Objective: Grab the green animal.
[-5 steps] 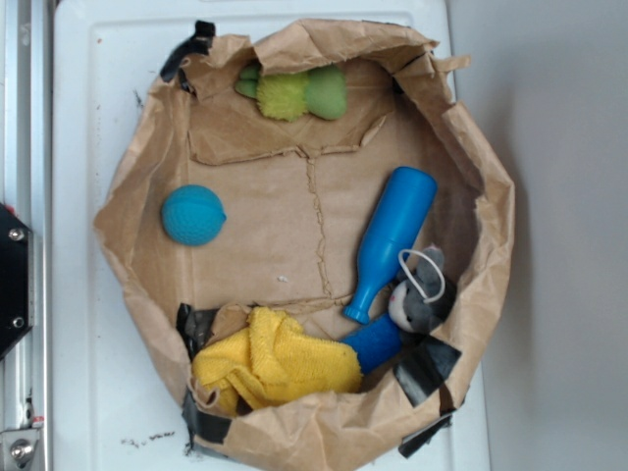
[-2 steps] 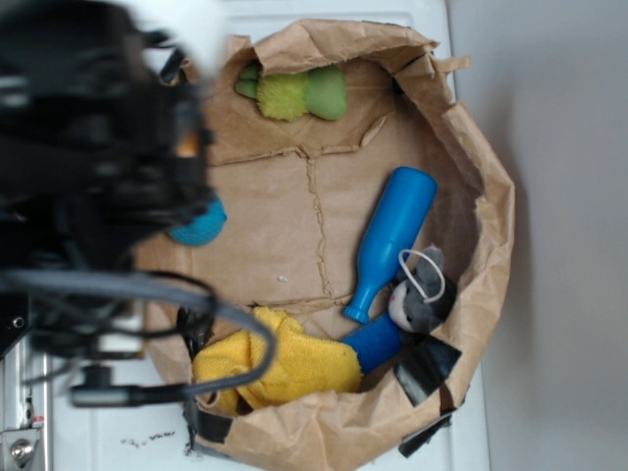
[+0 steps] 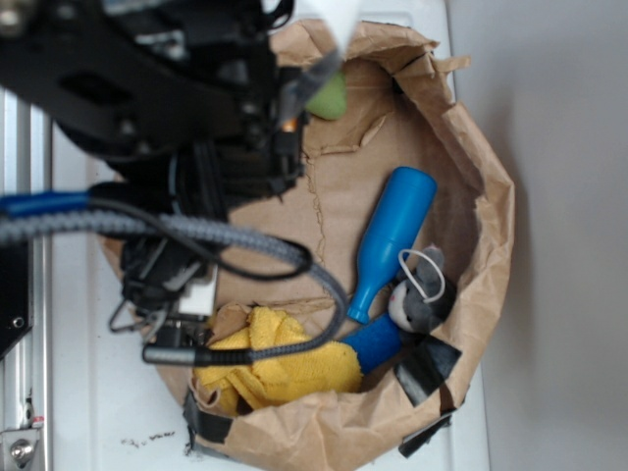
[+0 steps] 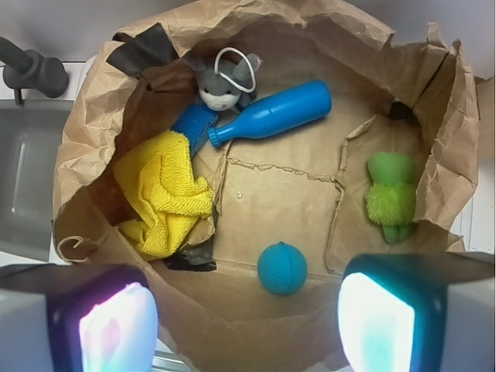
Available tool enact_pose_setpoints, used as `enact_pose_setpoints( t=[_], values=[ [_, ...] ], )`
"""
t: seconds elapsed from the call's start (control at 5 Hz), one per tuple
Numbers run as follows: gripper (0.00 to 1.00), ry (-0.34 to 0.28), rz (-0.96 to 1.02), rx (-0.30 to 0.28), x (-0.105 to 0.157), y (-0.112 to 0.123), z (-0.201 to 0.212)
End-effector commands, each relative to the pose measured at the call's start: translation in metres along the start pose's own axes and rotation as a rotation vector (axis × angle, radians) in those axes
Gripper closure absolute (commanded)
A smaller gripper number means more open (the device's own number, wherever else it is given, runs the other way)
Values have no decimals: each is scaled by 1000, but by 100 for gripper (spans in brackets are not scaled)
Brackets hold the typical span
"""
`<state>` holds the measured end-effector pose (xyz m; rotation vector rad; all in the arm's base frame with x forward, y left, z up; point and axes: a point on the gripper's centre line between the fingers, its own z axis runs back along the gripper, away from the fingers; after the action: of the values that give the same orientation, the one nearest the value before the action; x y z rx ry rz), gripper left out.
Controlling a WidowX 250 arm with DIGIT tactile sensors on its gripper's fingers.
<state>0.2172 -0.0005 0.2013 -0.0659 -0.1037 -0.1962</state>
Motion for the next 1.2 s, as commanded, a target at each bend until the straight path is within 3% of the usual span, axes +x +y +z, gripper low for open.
enact_pose_setpoints(
  t=[0.0, 0.4, 0.6, 0.8, 1.0],
  values=[
    [0, -46, 3, 13, 6, 2, 13],
    [0, -129, 56, 278, 43, 2, -47],
    [0, -93, 47, 303, 49, 17, -69],
    [0, -10, 57, 275, 45, 41, -87],
    [0, 68, 93, 196, 35, 58, -95]
  ],
)
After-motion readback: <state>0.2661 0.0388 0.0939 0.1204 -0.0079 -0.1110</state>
